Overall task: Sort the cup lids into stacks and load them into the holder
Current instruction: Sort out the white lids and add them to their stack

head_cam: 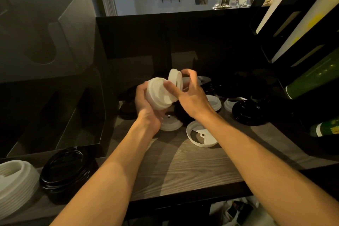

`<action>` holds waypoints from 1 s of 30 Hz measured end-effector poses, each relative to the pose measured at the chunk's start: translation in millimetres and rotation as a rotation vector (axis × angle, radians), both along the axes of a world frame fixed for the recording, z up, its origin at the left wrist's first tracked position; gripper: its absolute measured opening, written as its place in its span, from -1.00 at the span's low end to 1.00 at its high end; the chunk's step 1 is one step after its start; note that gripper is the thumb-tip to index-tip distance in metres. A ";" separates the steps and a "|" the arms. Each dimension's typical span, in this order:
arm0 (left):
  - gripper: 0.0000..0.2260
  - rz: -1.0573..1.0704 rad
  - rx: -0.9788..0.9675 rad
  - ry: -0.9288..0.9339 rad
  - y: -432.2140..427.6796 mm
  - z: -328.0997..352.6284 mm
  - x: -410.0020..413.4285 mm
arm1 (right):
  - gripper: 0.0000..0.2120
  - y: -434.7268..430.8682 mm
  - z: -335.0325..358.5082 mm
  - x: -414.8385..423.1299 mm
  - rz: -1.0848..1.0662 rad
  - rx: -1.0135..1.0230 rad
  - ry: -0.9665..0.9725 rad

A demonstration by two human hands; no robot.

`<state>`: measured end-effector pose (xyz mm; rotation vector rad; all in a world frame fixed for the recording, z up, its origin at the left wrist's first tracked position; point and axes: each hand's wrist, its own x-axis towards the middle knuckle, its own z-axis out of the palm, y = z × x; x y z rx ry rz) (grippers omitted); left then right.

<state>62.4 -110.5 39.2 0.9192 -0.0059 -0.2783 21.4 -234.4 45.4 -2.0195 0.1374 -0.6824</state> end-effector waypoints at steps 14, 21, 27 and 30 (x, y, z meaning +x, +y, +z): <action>-0.61 -0.107 0.105 -0.252 -4.5 -0.4 -11.0 | -0.22 8.3 2.0 -8.1 0.062 -0.318 0.002; -0.64 0.049 0.000 -0.073 2.7 7.1 -5.4 | -0.20 -3.2 3.8 -9.0 0.186 -0.340 -0.007; -0.46 0.034 0.204 -0.292 -5.5 -1.5 -10.0 | -0.23 2.5 0.9 -4.1 0.083 -0.112 -0.029; -0.47 0.045 0.240 -0.405 -6.0 -2.1 -8.3 | -0.26 4.7 3.3 -5.3 0.123 -0.123 -0.002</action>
